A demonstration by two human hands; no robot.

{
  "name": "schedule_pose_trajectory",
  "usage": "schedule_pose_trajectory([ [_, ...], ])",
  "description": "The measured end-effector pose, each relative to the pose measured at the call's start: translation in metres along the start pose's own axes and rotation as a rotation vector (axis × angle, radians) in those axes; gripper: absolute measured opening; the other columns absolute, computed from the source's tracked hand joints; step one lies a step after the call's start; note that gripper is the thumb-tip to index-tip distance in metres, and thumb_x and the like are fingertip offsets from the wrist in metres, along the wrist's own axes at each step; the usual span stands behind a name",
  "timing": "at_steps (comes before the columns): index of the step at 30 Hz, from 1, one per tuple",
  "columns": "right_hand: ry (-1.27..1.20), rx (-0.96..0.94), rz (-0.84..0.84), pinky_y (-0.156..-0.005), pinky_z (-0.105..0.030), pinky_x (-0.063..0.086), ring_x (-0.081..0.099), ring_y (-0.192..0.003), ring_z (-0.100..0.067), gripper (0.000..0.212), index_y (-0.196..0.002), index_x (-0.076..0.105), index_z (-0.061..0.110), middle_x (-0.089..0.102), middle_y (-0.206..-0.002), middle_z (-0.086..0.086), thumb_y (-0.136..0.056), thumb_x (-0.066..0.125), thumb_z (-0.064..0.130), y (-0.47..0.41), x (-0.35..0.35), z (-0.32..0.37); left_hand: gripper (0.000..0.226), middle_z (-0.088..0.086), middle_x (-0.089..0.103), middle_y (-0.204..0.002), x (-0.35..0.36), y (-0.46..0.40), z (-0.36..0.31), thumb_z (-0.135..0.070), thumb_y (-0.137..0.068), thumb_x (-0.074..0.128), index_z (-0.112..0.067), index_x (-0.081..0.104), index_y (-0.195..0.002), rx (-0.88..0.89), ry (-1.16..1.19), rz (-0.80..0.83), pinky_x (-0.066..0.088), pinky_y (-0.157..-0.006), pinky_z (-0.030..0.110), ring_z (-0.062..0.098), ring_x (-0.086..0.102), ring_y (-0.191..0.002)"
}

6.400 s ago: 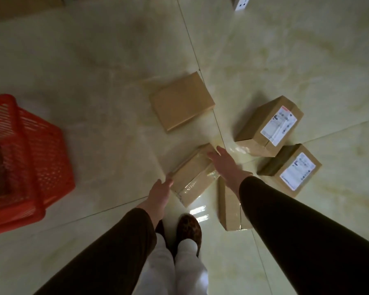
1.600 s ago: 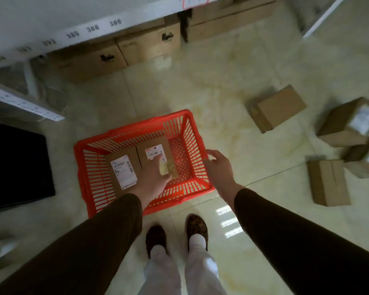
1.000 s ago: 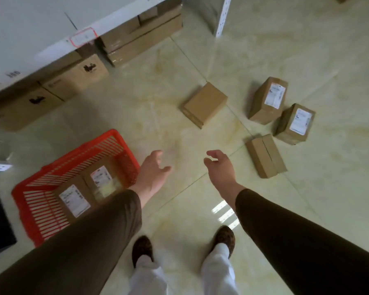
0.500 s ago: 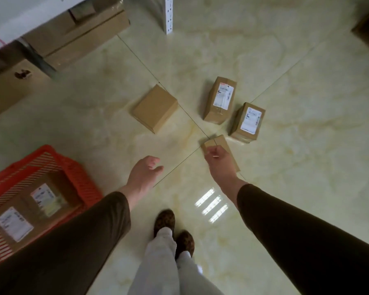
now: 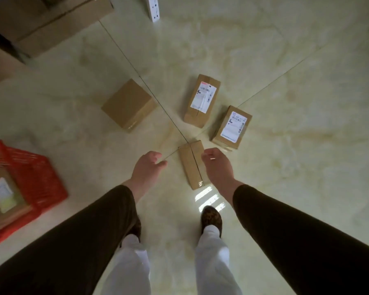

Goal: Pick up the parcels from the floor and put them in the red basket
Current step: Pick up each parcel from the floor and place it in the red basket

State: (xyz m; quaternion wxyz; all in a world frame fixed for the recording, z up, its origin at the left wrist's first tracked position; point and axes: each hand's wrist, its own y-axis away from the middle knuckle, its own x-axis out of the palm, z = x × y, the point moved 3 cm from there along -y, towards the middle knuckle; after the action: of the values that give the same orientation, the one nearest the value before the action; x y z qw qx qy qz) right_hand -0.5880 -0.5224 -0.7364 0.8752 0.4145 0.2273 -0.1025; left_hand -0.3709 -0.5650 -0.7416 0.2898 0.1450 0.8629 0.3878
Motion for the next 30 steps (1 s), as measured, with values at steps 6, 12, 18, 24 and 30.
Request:
schedule_pose_trajectory([
  [6,0.053,0.017,0.113,-0.106,-0.037,0.045,0.057,-0.126,-0.024,0.043,-0.144,0.053,0.019,0.058,-0.141,-0.002,-0.103,0.051,0.031,-0.059,-0.011,-0.038,0.058,0.012,0.052,-0.145,0.062,-0.03,0.011,-0.027,-0.095,0.066,-0.012,0.046,-0.147,-0.087,0.06,-0.049,0.041,-0.098,0.029,0.026,0.053,-0.13],
  [12,0.032,0.119,0.204,-0.114,-0.04,0.038,0.048,-0.139,-0.027,0.052,-0.154,0.04,0.02,0.045,-0.157,-0.005,-0.104,0.049,0.029,-0.115,0.016,-0.083,0.065,0.013,0.048,-0.149,0.112,-0.08,0.045,-0.03,-0.096,0.064,-0.015,0.037,-0.153,-0.188,0.118,-0.012,0.043,-0.108,0.04,0.029,0.051,-0.132],
  [18,0.043,0.229,0.288,-0.11,-0.038,0.035,0.04,-0.146,-0.03,0.061,-0.16,0.027,0.02,0.034,-0.163,-0.007,-0.104,0.05,0.024,-0.158,0.052,-0.115,0.072,0.01,0.04,-0.157,0.156,-0.131,0.07,-0.029,-0.099,0.06,-0.018,0.023,-0.16,-0.274,0.187,0.038,0.039,-0.113,0.041,0.03,0.046,-0.138],
  [24,0.088,0.244,0.384,-0.1,-0.04,0.044,0.056,-0.118,-0.027,0.048,-0.148,0.046,0.016,0.059,-0.13,-0.007,-0.101,0.047,0.02,-0.174,0.074,-0.122,0.076,0.009,0.044,-0.155,0.183,-0.146,0.079,-0.023,-0.097,0.061,-0.022,0.018,-0.16,-0.295,0.28,0.118,0.052,-0.091,0.032,0.021,0.059,-0.114],
  [30,0.053,0.151,0.377,-0.08,-0.031,0.045,0.061,-0.104,-0.021,0.038,-0.136,0.056,0.024,0.064,-0.114,-0.001,-0.099,0.046,0.02,-0.152,0.069,-0.095,0.069,0.005,0.058,-0.129,0.164,-0.122,0.068,-0.011,-0.095,0.061,-0.02,0.026,-0.154,-0.283,0.437,0.061,0.049,-0.093,0.038,0.023,0.058,-0.107],
])
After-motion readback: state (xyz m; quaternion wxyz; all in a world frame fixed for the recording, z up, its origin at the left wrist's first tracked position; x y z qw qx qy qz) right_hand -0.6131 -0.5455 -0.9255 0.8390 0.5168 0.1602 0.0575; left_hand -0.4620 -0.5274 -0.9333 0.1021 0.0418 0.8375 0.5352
